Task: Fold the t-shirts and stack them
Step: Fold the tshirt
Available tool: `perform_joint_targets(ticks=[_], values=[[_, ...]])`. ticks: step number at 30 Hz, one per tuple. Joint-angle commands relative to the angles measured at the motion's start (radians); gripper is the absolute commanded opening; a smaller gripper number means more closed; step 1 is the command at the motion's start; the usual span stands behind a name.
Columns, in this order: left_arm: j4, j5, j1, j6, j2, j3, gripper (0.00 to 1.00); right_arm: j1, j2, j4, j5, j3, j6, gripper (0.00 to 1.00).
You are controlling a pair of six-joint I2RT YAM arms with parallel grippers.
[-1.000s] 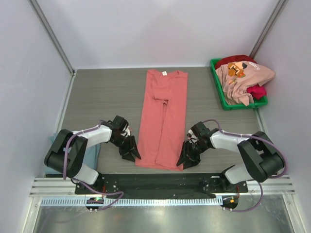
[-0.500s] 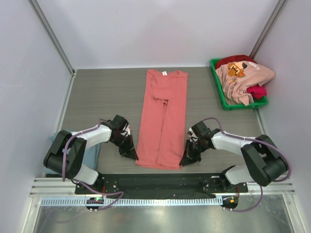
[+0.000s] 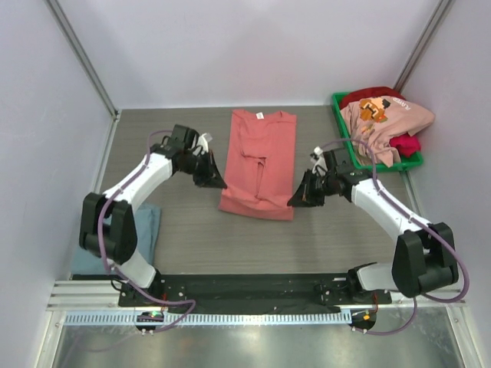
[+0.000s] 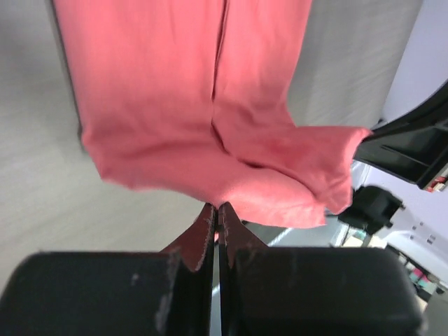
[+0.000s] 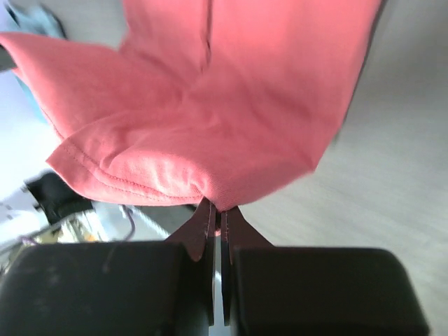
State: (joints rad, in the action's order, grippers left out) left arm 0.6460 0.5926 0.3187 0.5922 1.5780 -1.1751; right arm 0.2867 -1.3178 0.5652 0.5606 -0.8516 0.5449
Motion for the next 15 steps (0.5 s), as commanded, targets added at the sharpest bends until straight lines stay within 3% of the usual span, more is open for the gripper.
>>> perform_joint_targets(ticks=[1, 8, 15], values=[[0.012, -0.005, -0.015, -0.061, 0.104, -0.174, 0.0, -0.056, -0.052, -0.033, -0.027, -0.116, -0.043, 0.01], [0.044, -0.057, -0.041, -0.123, 0.322, -0.467, 0.0, -0.112, -0.249, -0.14, -0.03, -0.306, -0.051, 0.01], [0.047, -0.065, -0.061, -0.143, 0.467, -0.606, 0.0, -0.13, -0.414, -0.175, -0.03, -0.392, -0.079, 0.01]])
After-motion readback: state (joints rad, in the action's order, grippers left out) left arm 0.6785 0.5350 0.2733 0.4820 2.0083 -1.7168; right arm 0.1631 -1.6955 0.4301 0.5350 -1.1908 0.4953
